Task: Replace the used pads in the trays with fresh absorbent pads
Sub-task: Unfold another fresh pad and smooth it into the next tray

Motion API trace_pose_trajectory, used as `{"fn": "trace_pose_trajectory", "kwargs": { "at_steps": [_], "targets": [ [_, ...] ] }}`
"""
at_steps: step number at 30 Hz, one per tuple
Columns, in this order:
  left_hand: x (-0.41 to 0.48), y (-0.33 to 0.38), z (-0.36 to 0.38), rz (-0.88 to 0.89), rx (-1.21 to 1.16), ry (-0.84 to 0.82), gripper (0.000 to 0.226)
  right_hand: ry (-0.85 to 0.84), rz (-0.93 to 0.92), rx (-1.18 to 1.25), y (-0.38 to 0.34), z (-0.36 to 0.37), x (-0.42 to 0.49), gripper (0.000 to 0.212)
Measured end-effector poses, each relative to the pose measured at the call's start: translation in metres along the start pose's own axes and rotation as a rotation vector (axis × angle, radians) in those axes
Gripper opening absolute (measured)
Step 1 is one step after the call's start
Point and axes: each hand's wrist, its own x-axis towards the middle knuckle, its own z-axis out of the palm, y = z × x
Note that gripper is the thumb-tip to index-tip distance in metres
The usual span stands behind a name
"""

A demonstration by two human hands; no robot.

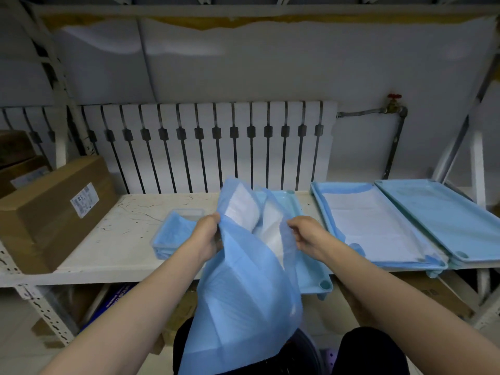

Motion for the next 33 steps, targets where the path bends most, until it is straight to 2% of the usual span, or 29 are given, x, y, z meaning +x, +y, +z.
{"fn": "trace_pose_trajectory", "kwargs": {
  "at_steps": [3,6,8,12,13,15,16,18,21,23,24,26,28,30,33],
  "targets": [
    [0.000,0.017,-0.002,0.008,-0.126,0.013,0.025,0.091,0.015,0.150,-0.008,-0.013,0.011,0.014],
    [0.001,0.036,-0.003,0.055,-0.168,0.002,0.022,0.216,-0.025,0.240,-0.029,-0.025,0.019,0.013],
    [0.002,0.047,-0.006,0.097,-0.187,0.033,0.020,0.307,-0.095,0.128,-0.042,-0.031,0.021,0.014],
    [0.007,0.052,-0.022,0.161,-0.279,0.106,0.027,0.512,-0.225,-0.318,-0.049,-0.041,0.019,0.008],
    [0.009,0.050,-0.029,0.152,-0.251,0.139,0.031,0.557,-0.232,-0.419,-0.046,-0.043,0.017,0.015],
    [0.017,0.044,-0.042,0.072,-0.096,0.252,0.065,0.603,-0.230,-0.554,-0.040,-0.048,0.013,0.027],
    [0.018,0.042,-0.046,0.059,0.061,0.335,0.076,0.605,-0.227,-0.613,-0.035,-0.050,0.012,0.028],
    [0.021,0.034,-0.054,0.050,0.502,0.470,0.080,0.599,-0.217,-0.731,-0.024,-0.052,0.013,0.026],
    [0.023,0.023,-0.060,0.073,0.946,0.501,0.076,0.578,-0.249,-1.040,-0.007,-0.048,0.017,0.031],
    [0.026,0.016,-0.060,0.135,1.144,0.524,0.085,0.503,-0.322,-1.246,0.005,-0.038,0.025,0.033],
    [0.026,0.014,-0.057,0.192,1.258,0.541,0.091,0.407,-0.352,-1.279,0.010,-0.031,0.027,0.032],
    [0.028,0.010,-0.049,0.356,1.471,0.537,0.090,0.100,-0.392,-1.271,0.017,-0.016,0.029,0.028],
    [0.031,0.005,-0.042,0.457,1.647,0.467,0.075,-0.258,-0.390,-1.289,0.024,0.002,0.022,0.028],
    [0.036,-0.002,-0.036,0.465,1.794,0.356,0.060,-0.515,-0.401,-1.356,0.035,0.017,0.013,0.032],
    [0.041,-0.014,-0.032,0.437,1.894,0.193,0.049,-0.644,-0.398,-1.437,0.057,0.031,0.007,0.049]
  ]
}}
